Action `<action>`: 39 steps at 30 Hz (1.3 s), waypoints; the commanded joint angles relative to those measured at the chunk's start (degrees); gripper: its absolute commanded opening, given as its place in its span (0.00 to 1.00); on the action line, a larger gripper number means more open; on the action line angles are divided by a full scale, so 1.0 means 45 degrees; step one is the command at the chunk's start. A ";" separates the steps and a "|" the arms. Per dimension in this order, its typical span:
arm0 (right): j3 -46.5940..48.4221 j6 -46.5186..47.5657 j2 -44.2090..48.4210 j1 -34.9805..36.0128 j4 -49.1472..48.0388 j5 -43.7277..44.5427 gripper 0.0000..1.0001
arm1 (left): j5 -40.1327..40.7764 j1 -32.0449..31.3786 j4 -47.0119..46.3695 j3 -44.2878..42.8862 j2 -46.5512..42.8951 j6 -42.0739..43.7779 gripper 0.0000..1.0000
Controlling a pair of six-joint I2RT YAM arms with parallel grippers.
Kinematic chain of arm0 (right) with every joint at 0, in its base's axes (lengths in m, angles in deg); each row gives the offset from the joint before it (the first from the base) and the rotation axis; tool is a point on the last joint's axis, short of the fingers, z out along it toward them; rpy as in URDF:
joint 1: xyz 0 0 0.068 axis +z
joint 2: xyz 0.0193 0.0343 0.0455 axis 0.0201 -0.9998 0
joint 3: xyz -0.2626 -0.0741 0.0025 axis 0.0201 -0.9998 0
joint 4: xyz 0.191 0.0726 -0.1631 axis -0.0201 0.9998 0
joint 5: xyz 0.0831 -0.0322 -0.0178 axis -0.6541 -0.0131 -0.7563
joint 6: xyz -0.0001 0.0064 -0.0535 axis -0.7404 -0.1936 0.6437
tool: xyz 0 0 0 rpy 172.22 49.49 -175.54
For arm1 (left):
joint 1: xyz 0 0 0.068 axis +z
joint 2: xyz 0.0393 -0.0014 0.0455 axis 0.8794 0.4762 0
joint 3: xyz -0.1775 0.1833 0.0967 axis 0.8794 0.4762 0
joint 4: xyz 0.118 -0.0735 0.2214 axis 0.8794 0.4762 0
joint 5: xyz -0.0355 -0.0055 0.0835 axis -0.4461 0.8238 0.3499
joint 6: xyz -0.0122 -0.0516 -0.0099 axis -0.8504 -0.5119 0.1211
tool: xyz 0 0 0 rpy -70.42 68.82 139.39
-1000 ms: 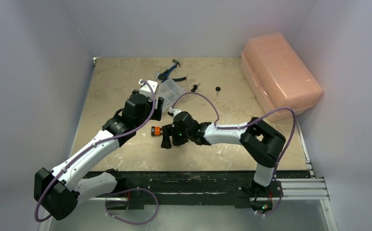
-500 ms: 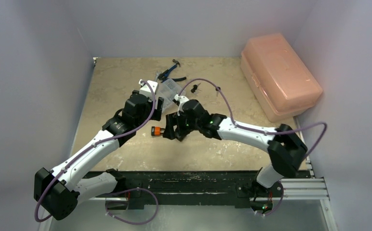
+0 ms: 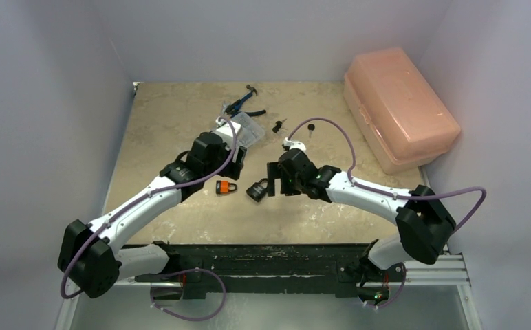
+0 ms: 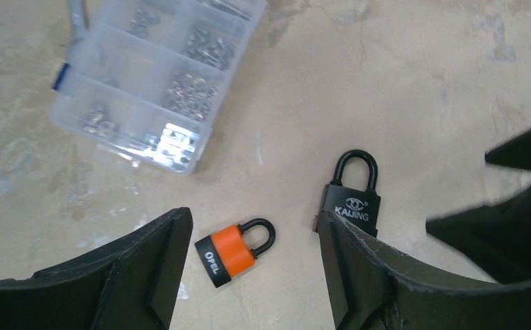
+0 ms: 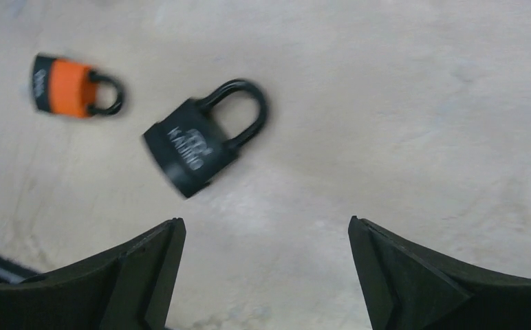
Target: Unlock with the key
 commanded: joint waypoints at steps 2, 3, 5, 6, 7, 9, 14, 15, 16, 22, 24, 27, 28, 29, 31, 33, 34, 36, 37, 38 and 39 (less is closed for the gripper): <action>-0.0271 -0.0252 0.1014 -0.1625 0.0158 0.1415 0.99 | -0.1324 -0.0677 0.0724 -0.0982 0.1304 0.0046 0.72; -0.0321 -0.0247 0.1144 -0.1876 0.0184 0.1664 0.99 | -0.1365 -0.0816 0.0894 -0.1067 0.1541 0.0079 0.72; -0.0402 -0.0209 0.1323 -0.2364 0.0201 0.1898 0.99 | -0.1536 -0.0996 0.1063 -0.1181 0.1890 0.0087 0.74; -0.0435 -0.0147 0.1373 -0.2542 0.0167 0.1893 0.99 | -0.1580 -0.1008 0.1097 -0.1209 0.2046 0.0079 0.74; -0.0456 -0.0092 0.1397 -0.2666 0.0136 0.1848 0.99 | -0.1598 -0.1014 0.1118 -0.1208 0.2210 0.0076 0.75; -0.0565 0.0063 0.1404 -0.2754 0.0003 0.1796 0.99 | -0.1767 -0.1029 0.1252 -0.1342 0.2604 0.0076 0.76; -0.0800 0.0051 0.1284 -0.3214 -0.0240 0.1685 0.99 | -0.2609 -0.1246 0.1440 -0.1581 0.3257 0.0113 0.78; -0.0800 -0.0007 0.1244 -0.3485 -0.0347 0.1556 0.99 | -0.2398 -0.1272 0.1522 -0.1635 0.3272 0.0095 0.79; -0.0773 -0.0043 0.1178 -0.3739 -0.0534 0.1445 0.99 | -0.2088 -0.1269 0.1581 -0.1671 0.3249 0.0078 0.79; 0.1184 0.0091 -0.0765 -0.4678 -0.0707 0.2042 0.98 | 0.0420 -0.1266 0.1524 -0.1550 0.2159 -0.0037 0.78; 0.2362 0.0343 -0.1816 -0.4827 -0.0607 0.2338 0.96 | 0.1101 -0.1269 0.1365 -0.1335 0.1639 -0.0074 0.78; 0.4039 0.0870 -0.3455 -0.5222 -0.0271 0.2573 0.92 | 0.1757 -0.1272 0.1241 -0.1233 0.0966 -0.0040 0.77; 0.4598 0.1070 -0.3929 -0.5338 -0.0216 0.2678 0.91 | 0.1920 -0.1272 0.1214 -0.1203 0.0786 -0.0010 0.77; 0.5136 0.1280 -0.4449 -0.5443 -0.0092 0.2815 0.90 | 0.2070 -0.1269 0.1177 -0.1168 0.0629 0.0016 0.77; 0.6296 0.1737 -0.5448 -0.5686 0.0371 0.3331 0.89 | 0.2301 -0.1277 0.1150 -0.1125 0.0446 0.0063 0.76; 0.7680 0.1933 -0.6667 -0.6008 0.1208 0.3590 0.86 | 0.2441 -0.1269 0.1173 -0.1126 0.0321 0.0089 0.76; 0.8195 0.2045 -0.7064 -0.6161 0.1399 0.3537 0.86 | 0.2462 -0.1264 0.1169 -0.1129 0.0266 0.0090 0.76; 0.9037 0.2277 -0.7812 -0.6428 0.1582 0.3310 0.84 | 0.2519 -0.1273 0.1201 -0.1128 0.0211 0.0114 0.76; 0.9532 0.2361 -0.8155 -0.6531 0.1753 0.3302 0.83 | 0.2555 -0.1272 0.1217 -0.1134 0.0191 0.0129 0.75; 1.0026 0.2465 -0.8532 -0.6622 0.2007 0.3345 0.82 | 0.2579 -0.1279 0.1226 -0.1144 0.0188 0.0134 0.75; 1.0483 0.2587 -0.8870 -0.6682 0.2231 0.3353 0.81 | 0.2621 -0.1282 0.1227 -0.1141 0.0171 0.0120 0.75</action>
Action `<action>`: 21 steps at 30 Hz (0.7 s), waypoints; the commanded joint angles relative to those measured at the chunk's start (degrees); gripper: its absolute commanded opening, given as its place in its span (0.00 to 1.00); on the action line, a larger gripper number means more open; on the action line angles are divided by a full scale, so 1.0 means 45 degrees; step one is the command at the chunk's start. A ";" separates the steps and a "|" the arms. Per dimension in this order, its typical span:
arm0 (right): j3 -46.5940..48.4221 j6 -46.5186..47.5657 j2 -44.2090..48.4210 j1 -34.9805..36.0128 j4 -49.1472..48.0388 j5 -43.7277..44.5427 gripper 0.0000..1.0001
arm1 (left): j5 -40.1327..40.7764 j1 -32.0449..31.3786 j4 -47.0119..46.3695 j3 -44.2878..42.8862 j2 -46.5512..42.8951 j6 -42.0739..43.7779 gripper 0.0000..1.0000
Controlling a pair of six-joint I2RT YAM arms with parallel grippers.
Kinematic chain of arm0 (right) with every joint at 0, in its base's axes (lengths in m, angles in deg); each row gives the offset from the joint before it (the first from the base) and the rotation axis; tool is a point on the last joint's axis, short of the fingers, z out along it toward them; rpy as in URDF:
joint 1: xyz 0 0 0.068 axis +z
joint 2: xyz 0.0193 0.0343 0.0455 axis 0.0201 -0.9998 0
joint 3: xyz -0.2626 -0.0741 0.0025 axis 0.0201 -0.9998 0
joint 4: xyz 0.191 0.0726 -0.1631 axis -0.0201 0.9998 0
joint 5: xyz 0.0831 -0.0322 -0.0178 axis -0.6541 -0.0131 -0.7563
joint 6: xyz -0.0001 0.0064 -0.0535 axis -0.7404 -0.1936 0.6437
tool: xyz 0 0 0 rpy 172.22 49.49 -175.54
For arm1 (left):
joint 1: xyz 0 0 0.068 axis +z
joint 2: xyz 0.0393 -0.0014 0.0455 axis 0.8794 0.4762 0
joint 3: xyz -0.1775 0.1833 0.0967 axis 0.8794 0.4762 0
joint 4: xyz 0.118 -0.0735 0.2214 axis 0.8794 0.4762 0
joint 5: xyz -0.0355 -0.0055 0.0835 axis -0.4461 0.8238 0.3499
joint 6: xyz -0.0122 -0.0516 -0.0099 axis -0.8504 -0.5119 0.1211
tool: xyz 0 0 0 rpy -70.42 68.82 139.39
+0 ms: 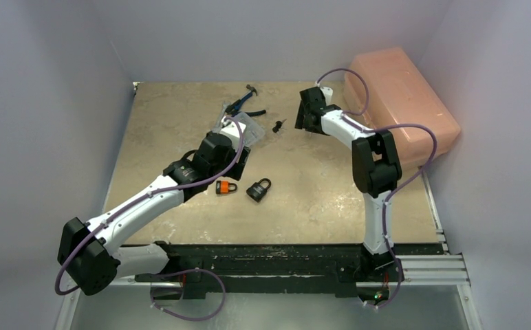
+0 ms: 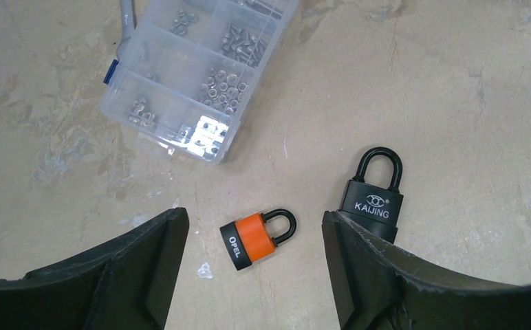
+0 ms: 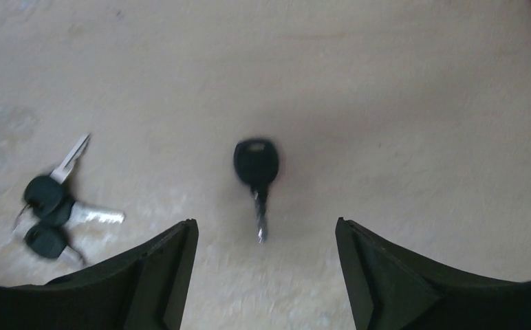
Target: Unlock with the key
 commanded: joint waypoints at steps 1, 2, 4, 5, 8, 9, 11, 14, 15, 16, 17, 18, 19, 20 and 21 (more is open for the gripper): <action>0.2212 0.0830 -0.1128 -0.0442 0.1517 0.0503 0.79 | 0.0501 -0.0013 -0.0317 -0.0038 -0.0317 0.0123 0.75; 0.2581 0.0913 -0.1389 -0.0500 0.1661 0.0476 0.77 | 0.0511 -0.0010 -0.0317 -0.0029 -0.0326 0.0129 0.75; 0.3049 0.1129 -0.1785 -0.0589 0.1726 0.0357 0.76 | 0.0531 -0.0014 -0.0317 -0.0051 -0.0332 0.0128 0.75; 0.3311 0.1192 -0.1942 -0.0624 0.1794 0.0348 0.76 | 0.0529 0.0000 -0.0317 -0.0030 -0.0345 0.0144 0.75; 0.3801 0.1304 -0.2276 -0.0714 0.1939 0.0073 0.73 | 0.0531 0.0000 -0.0327 -0.0044 -0.0366 0.0149 0.75; 0.3895 0.1324 -0.2345 -0.0715 0.1950 -0.0039 0.73 | 0.0522 -0.0008 -0.0316 -0.0051 -0.0366 0.0149 0.75; 0.4020 0.1395 -0.2459 -0.0716 0.1952 -0.0268 0.71 | 0.0531 0.0004 -0.0317 -0.0046 -0.0366 0.0143 0.75; 0.4056 0.1424 -0.2599 -0.0715 0.1952 -0.0489 0.69 | 0.0551 -0.0010 -0.0318 -0.0053 -0.0381 0.0149 0.74; 0.4051 0.1427 -0.2649 -0.0715 0.1952 -0.0539 0.69 | 0.0568 -0.0002 -0.0317 -0.0045 -0.0385 0.0149 0.74; 0.4056 0.1470 -0.2697 -0.0715 0.1937 -0.0619 0.69 | 0.0588 -0.0011 -0.0317 -0.0044 -0.0390 0.0149 0.74; 0.4056 0.1516 -0.2767 -0.0725 0.1918 -0.0731 0.69 | 0.0600 -0.0012 -0.0313 -0.0044 -0.0413 0.0149 0.74; 0.4071 0.1556 -0.2858 -0.0721 0.1895 -0.0836 0.69 | 0.0609 -0.0010 -0.0317 -0.0046 -0.0423 0.0149 0.74; 0.4131 0.1590 -0.2953 -0.0735 0.1920 -0.0924 0.69 | 0.0610 -0.0010 -0.0317 -0.0037 -0.0422 0.0149 0.74; 0.4217 0.1602 -0.3057 -0.0718 0.1982 -0.0972 0.69 | 0.0610 -0.0002 -0.0317 -0.0046 -0.0407 0.0149 0.74; 0.4347 0.1618 -0.3188 -0.0720 0.2046 -0.0995 0.69 | 0.0610 0.0013 -0.0327 -0.0042 -0.0386 0.0149 0.74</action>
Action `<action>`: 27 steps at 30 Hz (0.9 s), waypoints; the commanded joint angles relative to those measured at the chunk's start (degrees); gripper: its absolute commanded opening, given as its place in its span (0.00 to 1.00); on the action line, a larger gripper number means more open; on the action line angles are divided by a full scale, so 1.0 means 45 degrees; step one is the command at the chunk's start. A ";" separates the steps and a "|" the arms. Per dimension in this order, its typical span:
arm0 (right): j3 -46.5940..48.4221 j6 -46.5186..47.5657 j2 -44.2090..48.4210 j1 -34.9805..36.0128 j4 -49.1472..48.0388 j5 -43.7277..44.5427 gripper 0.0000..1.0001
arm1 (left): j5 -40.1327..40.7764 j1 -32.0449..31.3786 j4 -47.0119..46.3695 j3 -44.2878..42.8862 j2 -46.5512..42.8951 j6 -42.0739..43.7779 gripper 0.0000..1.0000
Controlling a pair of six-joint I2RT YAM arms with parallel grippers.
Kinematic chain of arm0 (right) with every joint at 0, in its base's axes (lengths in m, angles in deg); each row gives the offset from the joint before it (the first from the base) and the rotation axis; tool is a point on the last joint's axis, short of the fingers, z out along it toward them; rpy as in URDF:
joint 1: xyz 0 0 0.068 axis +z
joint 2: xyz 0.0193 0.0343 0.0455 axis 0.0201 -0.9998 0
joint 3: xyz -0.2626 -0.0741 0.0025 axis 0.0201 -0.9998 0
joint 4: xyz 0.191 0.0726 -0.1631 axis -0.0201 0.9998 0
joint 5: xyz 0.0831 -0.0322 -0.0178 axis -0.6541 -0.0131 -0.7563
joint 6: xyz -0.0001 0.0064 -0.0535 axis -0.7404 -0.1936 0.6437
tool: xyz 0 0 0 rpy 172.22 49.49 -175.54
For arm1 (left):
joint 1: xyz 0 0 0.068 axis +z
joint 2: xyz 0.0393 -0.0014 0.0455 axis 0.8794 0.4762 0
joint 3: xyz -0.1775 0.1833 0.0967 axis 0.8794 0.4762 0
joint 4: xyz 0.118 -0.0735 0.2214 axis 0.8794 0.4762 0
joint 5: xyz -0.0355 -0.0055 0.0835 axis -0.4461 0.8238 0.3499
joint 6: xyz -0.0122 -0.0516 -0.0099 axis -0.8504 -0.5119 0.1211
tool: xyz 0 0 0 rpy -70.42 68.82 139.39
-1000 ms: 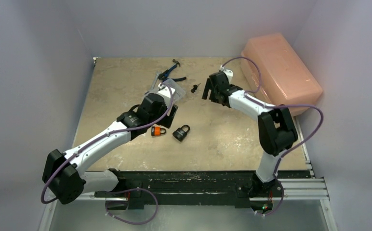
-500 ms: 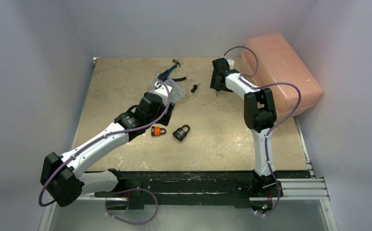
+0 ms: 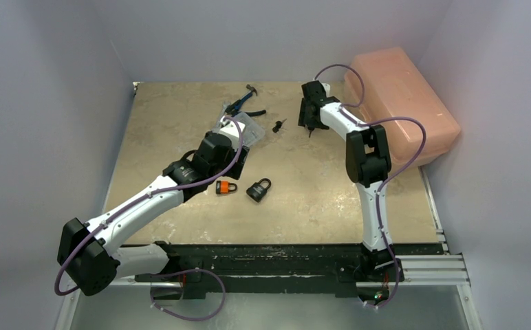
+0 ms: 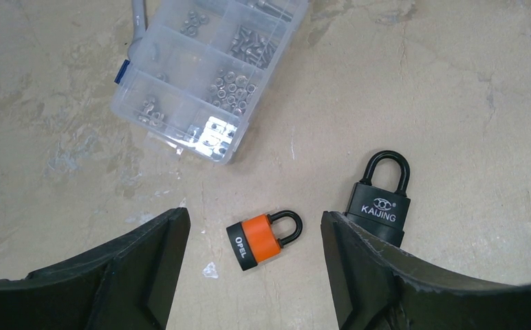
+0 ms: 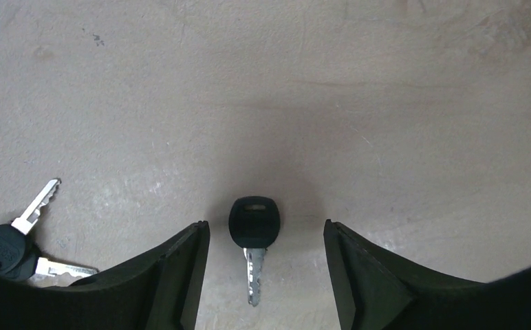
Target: Unlock with the key
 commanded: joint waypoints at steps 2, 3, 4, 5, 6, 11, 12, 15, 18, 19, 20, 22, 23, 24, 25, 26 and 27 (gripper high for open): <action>0.1063 0.0330 -0.0752 0.0028 0.0390 -0.0357 0.67 | 0.0204 -0.0015 -0.0325 -0.0034 -0.0356 0.0146 0.74; 0.1272 0.0364 -0.0876 0.0017 0.0469 -0.0297 0.65 | 0.0197 -0.0005 -0.0319 -0.0037 -0.0356 0.0144 0.74; 0.1371 0.0449 -0.1030 0.0017 0.0538 -0.0176 0.63 | 0.0201 -0.0014 -0.0318 -0.0033 -0.0356 0.0141 0.74; 0.1544 0.0491 -0.1172 0.0024 0.0649 -0.0012 0.61 | 0.0202 0.0002 -0.0317 -0.0049 -0.0361 0.0148 0.74; 0.1718 0.0496 -0.1319 0.0028 0.0765 0.0129 0.59 | 0.0202 -0.0003 -0.0305 -0.0054 -0.0372 0.0149 0.74; 0.1501 0.0415 -0.1416 0.0028 0.0828 0.0162 0.44 | 0.0216 0.0013 -0.0333 -0.0032 -0.0454 0.0164 0.73; 0.1375 0.0370 -0.1350 0.0028 0.0793 0.0106 0.44 | 0.0204 0.0010 -0.0336 -0.0035 -0.0454 0.0165 0.73; 0.0963 0.0232 -0.1114 0.0013 0.0709 -0.0152 0.47 | 0.0182 0.0003 -0.0337 -0.0041 -0.0406 0.0167 0.73; 0.0702 0.0202 -0.0808 0.0028 0.0701 -0.0344 0.55 | 0.0182 0.0005 -0.0337 -0.0037 -0.0434 0.0155 0.73; 0.0608 0.0204 -0.0667 0.0018 0.0706 -0.0377 0.57 | 0.0182 -0.0008 -0.0338 -0.0040 -0.0449 0.0167 0.73; 0.0531 0.0194 -0.0533 0.0020 0.0707 -0.0388 0.57 | 0.0182 0.0013 -0.0325 -0.0033 -0.0441 0.0168 0.73; 0.0296 0.0199 -0.0310 0.0018 0.0622 -0.0399 0.57 | 0.0211 0.0005 -0.0318 -0.0047 -0.0471 0.0167 0.73; 0.0157 0.0218 -0.0247 0.0015 0.0511 -0.0442 0.56 | 0.0218 -0.0005 -0.0317 -0.0034 -0.0473 0.0168 0.73; 0.0062 0.0264 -0.0205 0.0009 0.0409 -0.0484 0.55 | 0.0221 0.0003 -0.0317 -0.0037 -0.0488 0.0168 0.73; 0.0050 0.0309 -0.0239 0.0009 0.0379 -0.0529 0.53 | 0.0221 0.0012 -0.0320 -0.0043 -0.0483 0.0168 0.73; 0.0124 0.0337 -0.0311 0.0009 0.0458 -0.0588 0.51 | 0.0221 0.0006 -0.0318 -0.0046 -0.0511 0.0168 0.73; 0.0224 0.0340 -0.0406 0.0009 0.0553 -0.0649 0.50 | 0.0221 0.0005 -0.0322 -0.0039 -0.0512 0.0164 0.73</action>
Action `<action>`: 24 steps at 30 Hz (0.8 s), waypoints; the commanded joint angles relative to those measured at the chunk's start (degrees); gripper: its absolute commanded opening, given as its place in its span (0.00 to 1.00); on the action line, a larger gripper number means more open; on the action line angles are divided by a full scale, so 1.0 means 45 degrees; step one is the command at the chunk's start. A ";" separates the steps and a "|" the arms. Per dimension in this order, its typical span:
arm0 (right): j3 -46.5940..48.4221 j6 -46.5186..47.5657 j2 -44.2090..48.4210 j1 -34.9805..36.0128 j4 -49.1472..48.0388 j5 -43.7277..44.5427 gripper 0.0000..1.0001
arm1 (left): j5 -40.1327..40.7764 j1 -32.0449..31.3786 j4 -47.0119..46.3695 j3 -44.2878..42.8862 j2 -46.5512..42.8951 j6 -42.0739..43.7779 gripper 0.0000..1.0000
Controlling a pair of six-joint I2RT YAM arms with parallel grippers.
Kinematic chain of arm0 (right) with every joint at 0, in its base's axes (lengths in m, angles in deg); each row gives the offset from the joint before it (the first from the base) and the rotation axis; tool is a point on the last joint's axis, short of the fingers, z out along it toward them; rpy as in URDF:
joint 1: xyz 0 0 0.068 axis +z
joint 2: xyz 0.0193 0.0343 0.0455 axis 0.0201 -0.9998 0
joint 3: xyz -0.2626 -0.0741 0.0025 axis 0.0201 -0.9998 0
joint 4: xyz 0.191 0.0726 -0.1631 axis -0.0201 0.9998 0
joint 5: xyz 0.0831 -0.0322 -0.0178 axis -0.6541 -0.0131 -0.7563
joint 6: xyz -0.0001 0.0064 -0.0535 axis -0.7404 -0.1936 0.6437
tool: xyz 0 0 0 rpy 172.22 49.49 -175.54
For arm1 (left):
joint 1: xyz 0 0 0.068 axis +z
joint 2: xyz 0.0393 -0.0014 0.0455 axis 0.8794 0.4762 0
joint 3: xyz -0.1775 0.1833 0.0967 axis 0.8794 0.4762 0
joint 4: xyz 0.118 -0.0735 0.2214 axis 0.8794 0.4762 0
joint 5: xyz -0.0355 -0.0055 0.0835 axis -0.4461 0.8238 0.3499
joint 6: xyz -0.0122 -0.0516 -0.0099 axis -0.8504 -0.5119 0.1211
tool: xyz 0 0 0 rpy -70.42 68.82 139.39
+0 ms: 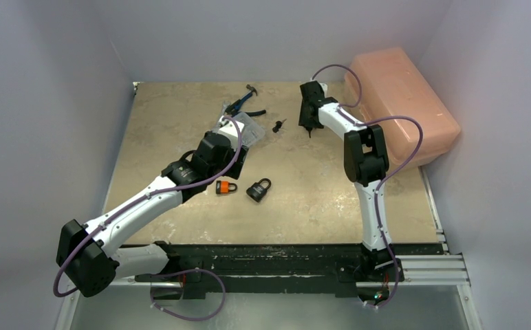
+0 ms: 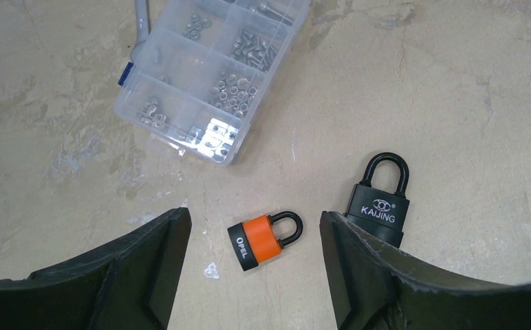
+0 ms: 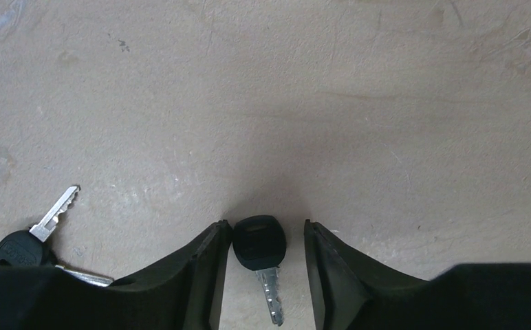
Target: Unlock with the key
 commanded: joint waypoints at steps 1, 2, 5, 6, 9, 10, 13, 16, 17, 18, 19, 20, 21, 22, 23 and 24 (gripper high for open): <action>-0.0162 0.0163 0.0136 -0.0030 0.0942 -0.0383 0.49 | 0.0187 0.0004 -0.0335 -0.0033 -0.0357 0.0163 0.73; -0.0208 0.0120 0.0149 -0.0030 0.0973 -0.0476 0.49 | 0.0187 0.0004 -0.0334 -0.0032 -0.0330 0.0161 0.73; -0.0679 0.0046 0.0417 -0.0040 0.0769 -0.0722 0.50 | 0.0207 0.0004 -0.0327 -0.0039 -0.0351 0.0154 0.73; -0.0876 0.0044 0.0541 -0.0031 0.0658 -0.0736 0.50 | 0.0221 0.0012 -0.0336 -0.0033 -0.0349 0.0162 0.73; -0.1339 0.0060 0.0807 -0.0030 0.0371 -0.0661 0.51 | 0.0226 0.0010 -0.0339 -0.0035 -0.0373 0.0173 0.73; -0.1405 0.0080 0.0795 -0.0030 0.0357 -0.0660 0.51 | 0.0214 0.0005 -0.0337 -0.0050 -0.0376 0.0165 0.73; -0.1528 0.0083 0.0764 -0.0030 0.0342 -0.0744 0.48 | 0.0236 0.0013 -0.0337 -0.0047 -0.0376 0.0181 0.73; -0.1679 0.0094 0.0785 -0.0030 0.0231 -0.0812 0.40 | 0.0285 0.0015 -0.0337 -0.0015 -0.0374 0.0183 0.73; -0.1696 0.0101 0.0777 -0.0030 0.0208 -0.0833 0.38 | 0.0300 0.0006 -0.0337 -0.0025 -0.0386 0.0183 0.73; -0.1725 0.0102 0.0791 -0.0030 0.0207 -0.0842 0.34 | 0.0314 0.0014 -0.0337 -0.0017 -0.0390 0.0173 0.73; -0.1744 0.0102 0.0810 -0.0030 0.0217 -0.0853 0.31 | 0.0323 0.0023 -0.0337 -0.0025 -0.0396 0.0177 0.73; -0.1797 0.0112 0.0871 -0.0030 0.0199 -0.0882 0.28 | 0.0324 0.0009 -0.0337 -0.0019 -0.0391 0.0182 0.73; -0.1850 0.0113 0.0949 -0.0030 0.0172 -0.0917 0.25 | 0.0322 0.0007 -0.0347 -0.0013 -0.0386 0.0178 0.73; -0.1889 0.0111 0.1020 -0.0030 0.0151 -0.0955 0.22 | 0.0324 0.0017 -0.0338 -0.0013 -0.0385 0.0182 0.73; -0.1937 0.0103 0.1112 -0.0030 0.0139 -0.1024 0.21 | 0.0324 0.0006 -0.0337 -0.0017 -0.0390 0.0176 0.73; -0.1992 0.0103 0.1206 -0.0035 0.0120 -0.1103 0.19 | 0.0324 0.0014 -0.0354 -0.0008 -0.0386 0.0182 0.73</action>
